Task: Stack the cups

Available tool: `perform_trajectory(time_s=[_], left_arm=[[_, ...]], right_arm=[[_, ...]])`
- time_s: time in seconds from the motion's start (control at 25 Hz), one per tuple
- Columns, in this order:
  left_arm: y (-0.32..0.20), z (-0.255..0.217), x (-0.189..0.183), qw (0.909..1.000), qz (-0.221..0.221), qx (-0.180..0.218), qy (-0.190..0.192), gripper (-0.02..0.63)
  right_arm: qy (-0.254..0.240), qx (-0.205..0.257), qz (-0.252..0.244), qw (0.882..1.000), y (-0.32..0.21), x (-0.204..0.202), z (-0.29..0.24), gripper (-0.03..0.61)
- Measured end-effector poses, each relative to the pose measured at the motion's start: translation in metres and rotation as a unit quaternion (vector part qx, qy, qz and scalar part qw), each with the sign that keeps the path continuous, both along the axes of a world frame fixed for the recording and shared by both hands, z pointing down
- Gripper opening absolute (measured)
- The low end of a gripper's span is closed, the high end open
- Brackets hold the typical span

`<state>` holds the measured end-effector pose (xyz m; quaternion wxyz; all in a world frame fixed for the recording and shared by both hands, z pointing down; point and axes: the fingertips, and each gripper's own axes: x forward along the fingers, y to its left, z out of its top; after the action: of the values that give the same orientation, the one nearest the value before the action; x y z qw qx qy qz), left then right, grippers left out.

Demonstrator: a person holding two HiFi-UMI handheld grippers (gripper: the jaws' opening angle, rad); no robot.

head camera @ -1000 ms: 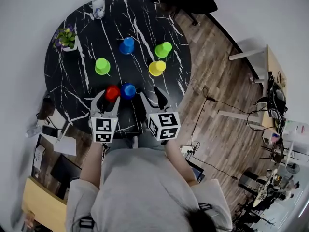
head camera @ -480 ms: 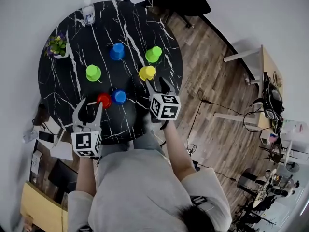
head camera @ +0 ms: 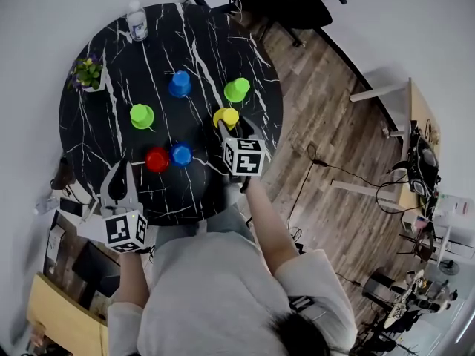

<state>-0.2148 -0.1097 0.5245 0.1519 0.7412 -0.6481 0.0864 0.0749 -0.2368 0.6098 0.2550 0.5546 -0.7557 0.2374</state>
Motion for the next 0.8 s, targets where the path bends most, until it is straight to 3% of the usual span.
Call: perform_trajectory(time_s=[0.16, 0.36, 0.8], left_arm=[[-0.001, 0.0, -0.004, 1.0, -0.005, -0.001, -0.004, 0.086], [-0.007, -0.002, -0.003, 0.9999, 0.006, 0.005, -0.007, 0.086], [-0.012, -0.004, 0.003, 0.9989, 0.043, 0.012, -0.016, 0.086]], right_arm=[[0.004, 0.015, -0.018, 1.0, -0.001, -0.005, -0.009, 0.207], [-0.008, 0.028, -0.045, 0.999, 0.023, -0.021, -0.028, 0.206], [-0.005, 0.006, -0.078, 0.997, 0.095, -0.054, -0.015, 0.206]])
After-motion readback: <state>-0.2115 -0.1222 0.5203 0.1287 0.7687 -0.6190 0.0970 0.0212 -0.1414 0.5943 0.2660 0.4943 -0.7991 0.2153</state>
